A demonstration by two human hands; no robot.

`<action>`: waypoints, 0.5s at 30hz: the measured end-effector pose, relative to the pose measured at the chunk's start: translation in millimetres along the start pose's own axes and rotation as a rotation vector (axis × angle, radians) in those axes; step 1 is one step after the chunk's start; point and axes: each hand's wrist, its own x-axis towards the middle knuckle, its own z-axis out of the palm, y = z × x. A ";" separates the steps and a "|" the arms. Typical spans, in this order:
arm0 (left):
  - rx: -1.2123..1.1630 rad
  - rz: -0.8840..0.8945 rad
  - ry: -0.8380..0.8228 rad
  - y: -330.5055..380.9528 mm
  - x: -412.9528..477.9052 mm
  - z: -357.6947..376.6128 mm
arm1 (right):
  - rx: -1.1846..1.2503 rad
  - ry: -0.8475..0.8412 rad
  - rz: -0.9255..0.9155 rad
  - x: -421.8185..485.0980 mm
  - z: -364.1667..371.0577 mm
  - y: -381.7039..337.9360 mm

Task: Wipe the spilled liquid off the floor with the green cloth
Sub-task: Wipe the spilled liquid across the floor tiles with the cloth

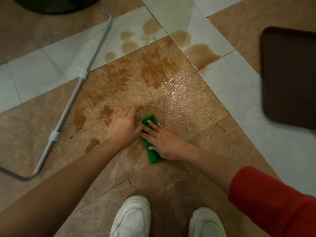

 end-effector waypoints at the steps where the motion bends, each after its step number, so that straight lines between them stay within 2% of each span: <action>1: 0.006 0.002 -0.010 -0.1 -1.2 0.1 | 0.011 0.013 0.020 2.9 -2.7 2.2; 5: 0.057 0.009 -0.037 -0.6 -5.3 -1.8 | 0.148 0.129 0.242 15.1 -10.6 -4.6; 7: 0.071 0.009 -0.047 -2.7 -4.1 -3.2 | 0.142 0.128 0.225 14.6 -6.3 -12.3; 11: 0.065 0.005 -0.054 -4.9 0.0 -3.4 | 0.086 0.060 0.041 7.0 1.2 -12.1; 15: 0.076 0.010 -0.063 -1.7 -1.3 -2.7 | 0.107 0.101 0.123 17.7 -8.6 -4.4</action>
